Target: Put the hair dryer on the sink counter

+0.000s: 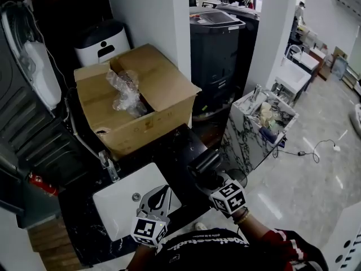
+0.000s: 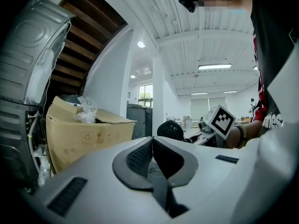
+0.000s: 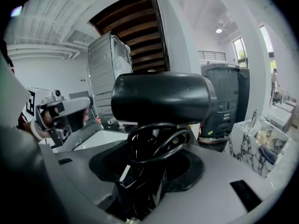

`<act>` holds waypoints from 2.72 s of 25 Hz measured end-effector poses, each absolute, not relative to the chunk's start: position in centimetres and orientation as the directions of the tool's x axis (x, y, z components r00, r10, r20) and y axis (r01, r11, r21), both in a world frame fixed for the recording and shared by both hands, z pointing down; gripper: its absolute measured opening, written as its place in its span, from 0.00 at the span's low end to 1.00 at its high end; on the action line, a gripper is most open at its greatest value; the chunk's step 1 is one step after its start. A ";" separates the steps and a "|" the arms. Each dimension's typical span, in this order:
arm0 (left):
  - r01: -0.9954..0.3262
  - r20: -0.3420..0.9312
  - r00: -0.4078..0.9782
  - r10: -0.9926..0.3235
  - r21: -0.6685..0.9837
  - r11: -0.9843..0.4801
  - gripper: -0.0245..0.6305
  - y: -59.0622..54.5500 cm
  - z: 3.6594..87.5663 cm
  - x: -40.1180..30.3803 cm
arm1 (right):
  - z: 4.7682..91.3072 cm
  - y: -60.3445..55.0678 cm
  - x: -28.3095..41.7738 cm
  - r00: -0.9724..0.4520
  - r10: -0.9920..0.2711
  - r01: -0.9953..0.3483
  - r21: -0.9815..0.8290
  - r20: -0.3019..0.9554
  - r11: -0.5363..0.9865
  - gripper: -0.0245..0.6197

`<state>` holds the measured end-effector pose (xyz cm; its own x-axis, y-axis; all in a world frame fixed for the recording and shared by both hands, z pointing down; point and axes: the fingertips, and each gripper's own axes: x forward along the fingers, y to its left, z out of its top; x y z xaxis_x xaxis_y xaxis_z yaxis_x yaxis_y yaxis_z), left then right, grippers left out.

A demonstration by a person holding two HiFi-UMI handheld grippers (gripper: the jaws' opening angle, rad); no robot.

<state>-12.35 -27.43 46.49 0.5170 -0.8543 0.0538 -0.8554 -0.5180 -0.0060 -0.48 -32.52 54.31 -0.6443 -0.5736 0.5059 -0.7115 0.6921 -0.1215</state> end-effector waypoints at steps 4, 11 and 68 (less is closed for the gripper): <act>-0.882 0.053 0.471 -0.880 0.015 -0.471 0.06 -28.2 47.5 -13.5 | 57.8 -34.0 -1.4 -0.628 -0.538 -0.717 -0.150 0.562 0.681 0.41; -0.912 0.021 0.400 -0.916 0.110 -0.396 0.06 -30.4 48.9 -16.0 | 63.3 -37.2 -3.8 -0.590 -0.485 -0.720 -0.150 0.645 0.677 0.41; -0.906 0.057 0.376 -0.925 0.231 -0.354 0.06 -32.0 51.7 -17.6 | 51.3 -37.5 -4.2 -0.632 -0.706 -0.754 -0.042 0.319 0.655 0.27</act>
<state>-17.57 -32.00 51.72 0.3757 -0.9250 0.0566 -0.9062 -0.3539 0.2314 -4.16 -37.46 51.26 -0.6317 -0.7065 0.3191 -0.7541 0.6555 -0.0416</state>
